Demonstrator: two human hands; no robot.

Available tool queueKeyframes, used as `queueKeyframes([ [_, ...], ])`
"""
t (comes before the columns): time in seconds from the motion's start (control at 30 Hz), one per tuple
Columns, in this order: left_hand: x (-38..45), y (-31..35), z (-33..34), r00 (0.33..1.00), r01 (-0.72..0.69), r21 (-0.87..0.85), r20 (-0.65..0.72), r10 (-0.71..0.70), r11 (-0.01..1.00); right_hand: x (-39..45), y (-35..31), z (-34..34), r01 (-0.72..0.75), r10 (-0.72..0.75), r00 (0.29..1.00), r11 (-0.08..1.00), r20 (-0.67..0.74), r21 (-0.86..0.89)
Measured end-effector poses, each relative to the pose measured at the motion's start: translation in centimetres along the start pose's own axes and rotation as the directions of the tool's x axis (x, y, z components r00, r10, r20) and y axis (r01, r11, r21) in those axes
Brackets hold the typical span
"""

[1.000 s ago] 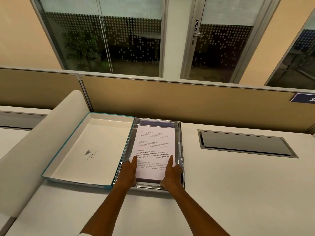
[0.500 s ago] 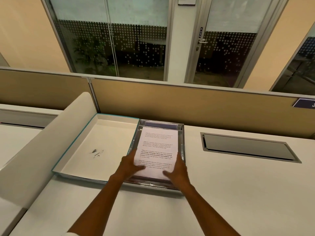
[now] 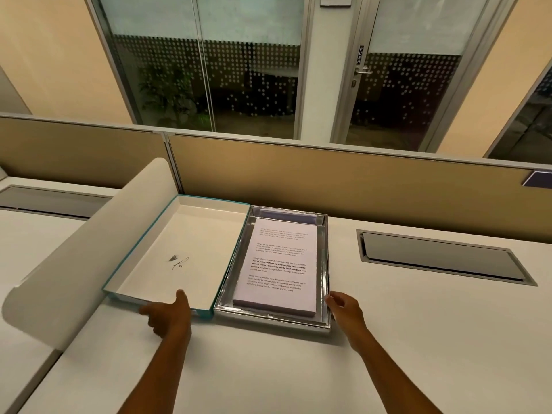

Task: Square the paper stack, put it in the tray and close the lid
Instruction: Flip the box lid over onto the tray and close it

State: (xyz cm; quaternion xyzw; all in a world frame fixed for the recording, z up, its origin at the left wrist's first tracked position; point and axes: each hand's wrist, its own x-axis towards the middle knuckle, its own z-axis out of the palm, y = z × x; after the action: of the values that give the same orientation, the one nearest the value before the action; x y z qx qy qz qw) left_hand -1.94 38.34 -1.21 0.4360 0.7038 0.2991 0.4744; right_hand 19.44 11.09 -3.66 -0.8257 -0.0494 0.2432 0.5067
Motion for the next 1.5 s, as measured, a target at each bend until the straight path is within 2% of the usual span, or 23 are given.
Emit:
queueKeyframes([
  [0.07, 0.3, -0.1, 0.1, 0.980, 0.198, -0.179, 0.039, -0.195, 0.964, 0.0, 0.2, 0.2, 0.009, -0.010, 1.000, 1.000, 0.010, 0.018],
  [0.1, 0.5, -0.5, 0.2, 0.958, 0.287, -0.218, 0.089, -0.274, 0.933, 0.0, 0.2, 0.2, 0.009, -0.009, 1.000, 1.000, 0.010, 0.019],
  [0.13, 0.5, -0.7, 0.1, 0.945, 0.319, -0.204, 0.149, -0.293, 0.926, 0.1, 0.2, 0.2, 0.010, -0.011, 1.000, 1.000, 0.008, 0.017],
  [0.23, 0.7, -1.0, -0.1, 0.927, 0.285, -0.120, 0.286, -0.242, 0.951, 0.4, 0.3, 0.3, 0.003, -0.003, 1.000, 1.000, 0.008, 0.014],
  [0.43, 0.5, -0.2, -1.4, 0.817, 0.437, -0.279, 0.522, -0.247, 0.855, 0.5, 0.5, 0.5, 0.005, -0.005, 1.000, 1.000, 0.002, 0.002],
  [0.5, 0.7, -0.4, -1.8, 0.771, 0.482, -0.349, 0.605, -0.199, 0.804, 0.5, 0.4, 0.6, 0.006, -0.006, 1.000, 1.000, 0.000, -0.013],
  [0.57, 0.9, -0.7, -2.2, 0.752, 0.470, -0.409, 0.650, -0.112, 0.782, 0.6, 0.3, 0.6, 0.010, -0.010, 1.000, 0.999, 0.000, -0.031],
  [0.63, 1.1, -1.0, -2.4, 0.769, 0.396, -0.463, 0.639, -0.011, 0.793, 0.6, 0.3, 0.6, 0.011, -0.011, 1.000, 0.999, -0.002, -0.048],
  [0.8, 1.0, -0.8, -3.1, 0.826, 0.089, -0.497, 0.521, 0.215, 0.863, 0.4, 0.2, 0.6, 0.007, -0.007, 1.000, 0.999, -0.007, -0.053],
  [0.93, -0.1, -0.7, -2.7, 0.810, -0.140, -0.453, 0.459, 0.365, 0.881, 0.2, 0.0, 0.6, 0.007, -0.007, 1.000, 0.999, -0.003, -0.037],
  [1.1, -2.4, -1.0, -1.9, 0.795, -0.338, -0.306, 0.414, 0.444, 0.890, -0.1, -0.3, 0.6, 0.006, -0.006, 1.000, 0.999, 0.001, -0.034],
  [1.3, -4.5, -0.9, -1.4, 0.695, -0.599, -0.115, 0.417, 0.586, 0.793, -0.3, -0.4, 0.5, -0.007, 0.007, 1.000, 1.000, 0.009, -0.013],
  [1.43, -5.5, -1.4, -0.9, 0.551, -0.729, -0.130, 0.470, 0.689, 0.672, -0.4, -0.5, 0.5, -0.028, 0.028, 1.000, 0.999, 0.014, 0.018],
  [1.5, -5.5, -2.2, -0.4, 0.459, -0.814, -0.090, 0.507, 0.730, 0.574, -0.5, -0.5, 0.4, -0.038, 0.037, 0.999, 0.998, 0.017, 0.046],
])
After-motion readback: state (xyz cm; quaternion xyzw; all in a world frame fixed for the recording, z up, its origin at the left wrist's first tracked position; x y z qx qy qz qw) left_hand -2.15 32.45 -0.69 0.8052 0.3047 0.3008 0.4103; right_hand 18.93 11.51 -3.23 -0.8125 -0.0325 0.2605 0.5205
